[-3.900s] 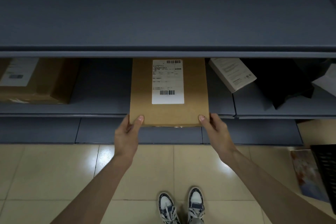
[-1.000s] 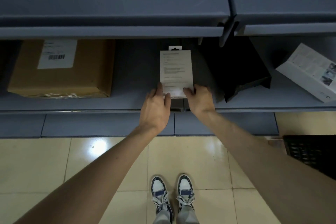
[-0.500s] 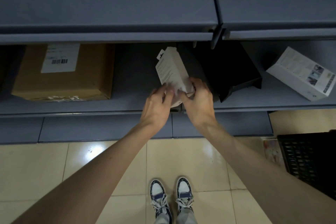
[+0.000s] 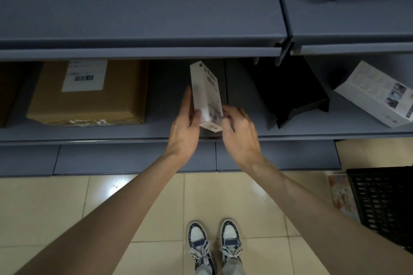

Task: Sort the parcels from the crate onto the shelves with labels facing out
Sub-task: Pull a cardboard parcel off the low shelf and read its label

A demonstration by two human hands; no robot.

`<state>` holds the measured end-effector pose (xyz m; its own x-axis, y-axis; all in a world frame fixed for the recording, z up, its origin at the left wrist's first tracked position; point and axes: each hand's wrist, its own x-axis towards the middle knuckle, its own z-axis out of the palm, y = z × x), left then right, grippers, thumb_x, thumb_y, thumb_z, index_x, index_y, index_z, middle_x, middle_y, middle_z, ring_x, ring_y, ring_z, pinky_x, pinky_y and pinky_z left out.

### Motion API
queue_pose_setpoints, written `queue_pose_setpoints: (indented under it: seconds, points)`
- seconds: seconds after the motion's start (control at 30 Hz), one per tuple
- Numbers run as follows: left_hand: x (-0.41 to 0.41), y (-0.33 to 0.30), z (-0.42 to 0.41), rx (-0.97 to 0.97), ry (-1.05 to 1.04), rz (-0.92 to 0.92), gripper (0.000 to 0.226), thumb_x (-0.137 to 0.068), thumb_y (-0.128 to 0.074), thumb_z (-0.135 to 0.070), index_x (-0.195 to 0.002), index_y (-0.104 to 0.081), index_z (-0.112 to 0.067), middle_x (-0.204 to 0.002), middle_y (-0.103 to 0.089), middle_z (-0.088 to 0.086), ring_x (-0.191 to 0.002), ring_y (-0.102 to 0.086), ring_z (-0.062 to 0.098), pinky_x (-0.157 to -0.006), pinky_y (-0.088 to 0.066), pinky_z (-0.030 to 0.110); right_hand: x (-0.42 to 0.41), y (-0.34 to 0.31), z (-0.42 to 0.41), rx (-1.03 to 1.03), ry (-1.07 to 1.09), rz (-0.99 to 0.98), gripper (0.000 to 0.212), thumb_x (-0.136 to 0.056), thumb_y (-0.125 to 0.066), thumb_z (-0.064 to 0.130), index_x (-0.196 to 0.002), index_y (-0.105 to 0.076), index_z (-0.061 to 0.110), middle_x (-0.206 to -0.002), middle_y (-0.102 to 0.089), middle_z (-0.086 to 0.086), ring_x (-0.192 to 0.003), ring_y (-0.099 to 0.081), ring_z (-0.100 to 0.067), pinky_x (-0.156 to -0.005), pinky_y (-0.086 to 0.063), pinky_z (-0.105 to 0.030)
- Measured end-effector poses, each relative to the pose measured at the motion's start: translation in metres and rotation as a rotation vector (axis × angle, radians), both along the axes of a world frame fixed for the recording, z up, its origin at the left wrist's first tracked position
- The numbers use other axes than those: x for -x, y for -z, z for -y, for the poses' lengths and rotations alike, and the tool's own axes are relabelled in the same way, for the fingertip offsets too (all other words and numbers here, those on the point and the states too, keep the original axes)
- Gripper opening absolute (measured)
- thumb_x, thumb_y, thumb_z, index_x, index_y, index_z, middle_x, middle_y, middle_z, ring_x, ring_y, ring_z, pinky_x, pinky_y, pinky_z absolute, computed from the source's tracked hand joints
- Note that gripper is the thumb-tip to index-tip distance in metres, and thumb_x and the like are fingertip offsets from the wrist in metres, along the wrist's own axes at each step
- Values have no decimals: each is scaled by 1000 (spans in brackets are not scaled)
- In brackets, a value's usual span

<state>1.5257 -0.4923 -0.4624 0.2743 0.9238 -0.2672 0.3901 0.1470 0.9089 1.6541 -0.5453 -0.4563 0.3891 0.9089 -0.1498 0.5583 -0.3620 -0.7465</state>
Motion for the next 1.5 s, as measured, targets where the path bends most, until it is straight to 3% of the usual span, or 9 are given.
queue_pose_setpoints:
  seconds: [0.13, 0.27, 0.63, 0.77, 0.93, 1.1, 1.23, 1.4, 1.5]
  points:
    - [15, 13, -7, 60, -55, -38, 46, -109, -36, -22, -154, -35, -31, -134, -62, -1, -122, -59, 19, -105, -50, 34, -4, 17, -14, 155, 77, -101, 32, -102, -42, 22, -130, -56, 12, -127, -56, -10, -113, -56, -27, -85, -45, -26]
    - [21, 23, -8, 11, -1, -194, 38, -108, -39, -29, -143, -53, -21, -120, -59, -4, -89, -57, 5, -63, -42, -2, -5, 35, -21, 240, 68, -146, 31, -102, -47, 23, -129, -56, 9, -127, -56, -12, -115, -55, -29, -93, -46, -29]
    - [27, 48, -13, 34, 3, -286, 38, -105, -50, -24, -142, -55, -23, -128, -42, 10, -109, -51, 16, -99, -37, 14, -11, 58, -17, 217, 60, -131, 31, -100, -53, 22, -128, -62, 12, -114, -50, -11, -112, -53, -31, -100, -41, -29]
    - [23, 48, -10, 14, -25, -278, 36, -104, -50, -21, -140, -59, -20, -127, -45, 14, -118, -52, 27, -102, -37, 19, -10, 56, -16, 205, 91, -195, 29, -99, -55, 21, -126, -62, 12, -115, -51, -11, -105, -56, -26, -87, -39, -20]
    - [24, 39, 3, 64, -83, -78, 41, -105, -49, -27, -146, -49, -32, -128, -58, 2, -114, -59, 15, -103, -48, 27, -6, 49, -3, 203, 144, -314, 20, -96, -60, 18, -115, -63, 11, -106, -61, -8, -87, -56, -16, -65, -40, -9]
    - [32, 19, -11, 162, -23, 34, 42, -106, -47, -17, -145, -43, -33, -101, -66, -12, -93, -65, 7, -71, -60, 23, -13, 40, 6, 185, 193, -467, 24, -90, -69, 22, -111, -65, 12, -97, -68, 0, -89, -65, -14, -74, -50, -18]
    - [51, 6, -35, 301, 133, -30, 41, -105, -50, -18, -144, -50, -29, -104, -70, 1, -107, -68, 23, -82, -61, 39, -39, 32, -1, 154, 271, -483, 35, -83, -77, 28, -110, -61, 14, -94, -71, 3, -82, -69, -11, -78, -56, -29]
    - [58, -6, -47, 356, 266, -73, 39, -103, -53, -21, -141, -55, -32, -114, -72, 4, -108, -68, 18, -87, -60, 39, -49, 18, -2, 210, 131, -579, 20, -90, -69, 27, -106, -65, 15, -95, -73, 2, -78, -66, -5, -63, -54, -15]
    - [58, -2, -45, 318, 192, -57, 39, -101, -58, -23, -138, -57, -33, -110, -73, 5, -106, -69, 19, -86, -61, 42, -50, 19, 1, 232, 123, -631, 31, -92, -67, 28, -115, -68, 7, -103, -74, -10, -81, -63, -18, -82, -57, -35]
